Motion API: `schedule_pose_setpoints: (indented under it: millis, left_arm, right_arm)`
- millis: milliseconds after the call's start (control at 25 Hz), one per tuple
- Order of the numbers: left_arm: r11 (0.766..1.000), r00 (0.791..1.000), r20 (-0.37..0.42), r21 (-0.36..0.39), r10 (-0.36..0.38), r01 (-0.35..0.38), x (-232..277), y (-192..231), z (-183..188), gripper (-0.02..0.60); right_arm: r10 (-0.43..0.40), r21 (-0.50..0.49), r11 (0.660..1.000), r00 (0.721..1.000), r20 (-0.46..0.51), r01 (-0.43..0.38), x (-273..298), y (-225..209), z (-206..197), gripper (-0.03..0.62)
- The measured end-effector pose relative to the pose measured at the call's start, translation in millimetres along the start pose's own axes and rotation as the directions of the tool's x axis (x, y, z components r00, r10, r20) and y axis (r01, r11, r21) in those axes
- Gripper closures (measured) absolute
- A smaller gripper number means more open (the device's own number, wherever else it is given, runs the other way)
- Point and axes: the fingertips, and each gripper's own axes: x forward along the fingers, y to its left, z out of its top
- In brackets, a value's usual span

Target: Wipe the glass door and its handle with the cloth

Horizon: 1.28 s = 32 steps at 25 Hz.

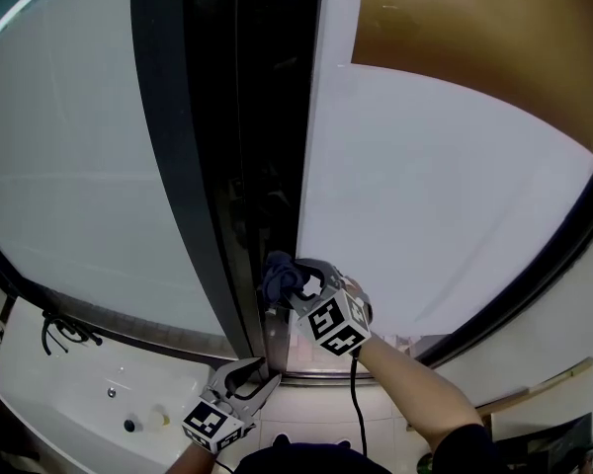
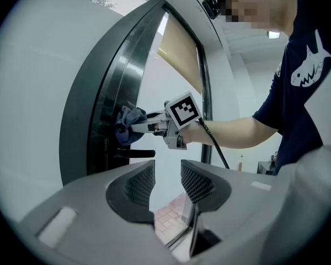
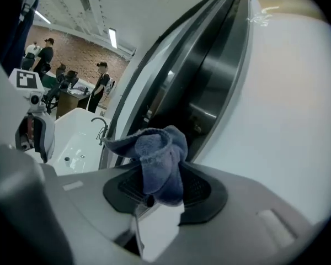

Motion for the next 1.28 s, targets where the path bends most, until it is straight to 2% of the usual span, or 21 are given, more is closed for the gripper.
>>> schedule_pose_setpoints:
  millis: [200, 320, 520, 760, 1120, 1280]
  left_arm:
    - [1.0, 1.0, -0.012, -0.005, -0.001, 0.001, 1, 3, -5, 0.44]
    - [1.0, 1.0, -0.003, -0.005, -0.008, 0.008, 4, 3, -3, 0.44]
    - [1.0, 1.0, -0.002, -0.008, -0.015, 0.015, 7, 3, -2, 0.44]
    - [1.0, 1.0, -0.004, -0.012, -0.022, 0.022, 11, 4, -4, 0.44]
    - [0.999, 0.999, 0.005, -0.017, -0.04, 0.04, 22, 0, -3, 0.44]
    - [0.999, 0.999, 0.002, -0.019, -0.039, 0.039, 23, 3, -10, 0.44]
  right_arm:
    - [0.011, -0.016, 1.0, 1.0, 0.014, -0.01, 7, 14, 3, 0.445]
    - [-0.011, -0.035, 0.999, 1.0, 0.001, 0.011, 18, 18, 6, 0.445]
    - [0.001, -0.034, 0.999, 1.0, -0.016, -0.001, 28, 24, 4, 0.445]
    - [0.078, -0.071, 0.994, 0.993, -0.088, -0.084, 29, 38, -9, 0.445]
    - [0.196, -0.164, 0.958, 0.956, -0.219, -0.234, 17, 52, -23, 0.448]
    - [0.22, -0.16, 0.951, 0.942, -0.252, -0.265, 3, 47, -34, 0.448]
